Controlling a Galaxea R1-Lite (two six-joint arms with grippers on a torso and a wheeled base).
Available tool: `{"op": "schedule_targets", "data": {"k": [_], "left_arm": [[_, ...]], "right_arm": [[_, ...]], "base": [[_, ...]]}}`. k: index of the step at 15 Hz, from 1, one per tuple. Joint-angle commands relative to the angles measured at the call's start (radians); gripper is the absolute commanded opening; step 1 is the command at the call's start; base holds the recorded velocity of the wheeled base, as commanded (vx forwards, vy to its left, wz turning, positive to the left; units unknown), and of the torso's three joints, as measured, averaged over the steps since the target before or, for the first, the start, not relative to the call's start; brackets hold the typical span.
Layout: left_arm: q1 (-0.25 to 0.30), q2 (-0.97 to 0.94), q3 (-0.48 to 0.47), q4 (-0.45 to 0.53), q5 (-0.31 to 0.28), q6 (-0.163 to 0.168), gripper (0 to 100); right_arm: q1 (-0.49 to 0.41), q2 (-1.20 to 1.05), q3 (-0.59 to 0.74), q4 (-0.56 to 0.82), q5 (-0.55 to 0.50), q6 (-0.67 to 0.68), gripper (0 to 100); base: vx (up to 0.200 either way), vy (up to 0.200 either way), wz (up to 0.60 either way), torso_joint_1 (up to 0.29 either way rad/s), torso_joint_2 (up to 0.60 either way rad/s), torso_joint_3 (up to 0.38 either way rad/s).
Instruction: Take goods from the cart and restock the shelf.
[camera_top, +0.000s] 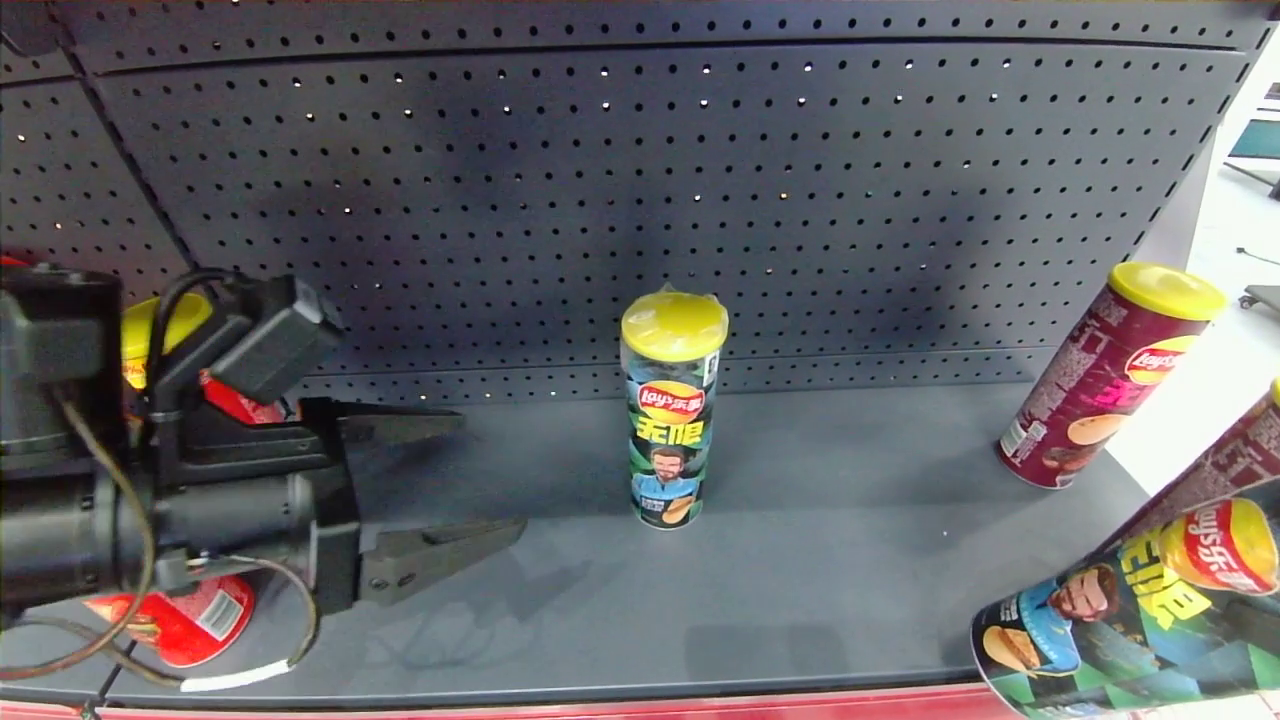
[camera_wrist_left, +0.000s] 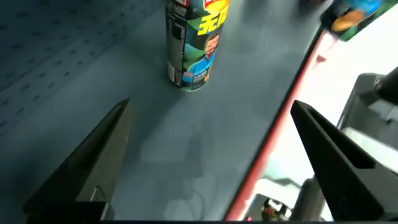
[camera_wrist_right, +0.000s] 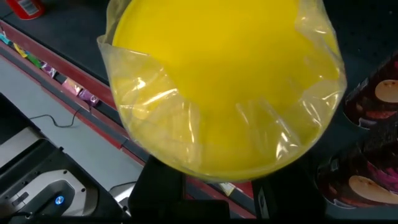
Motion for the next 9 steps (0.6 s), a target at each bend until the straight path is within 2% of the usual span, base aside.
{"op": "schedule_targets", "data": {"k": [1, 3, 5, 9], "left_arm": [[-0.025, 0.168, -0.063, -0.019, -0.007, 0.02, 100], [-0.042, 0.224, -0.126, -0.019, -0.015, 0.02, 100], [-0.064, 0.289, -0.195, -0.019, -0.06, 0.022, 100], [-0.064, 0.413, -0.321, -0.036, -0.063, 0.042, 100]], "right_arm": [[-0.001, -0.014, 0.003, 0.001, 0.0, 0.0, 0], [-0.001, -0.02, 0.003, 0.002, -0.003, 0.001, 0], [-0.001, -0.021, 0.004, 0.004, -0.001, 0.001, 0], [-0.001, -0.02, 0.003, 0.004, 0.002, 0.001, 0]], "base": [[0.0, 0.0, 0.0, 0.0, 0.0, 0.0], [0.0, 0.0, 0.0, 0.0, 0.0, 0.0], [0.0, 0.0, 0.0, 0.0, 0.0, 0.0], [0.0, 0.0, 0.0, 0.0, 0.0, 0.0]]}}
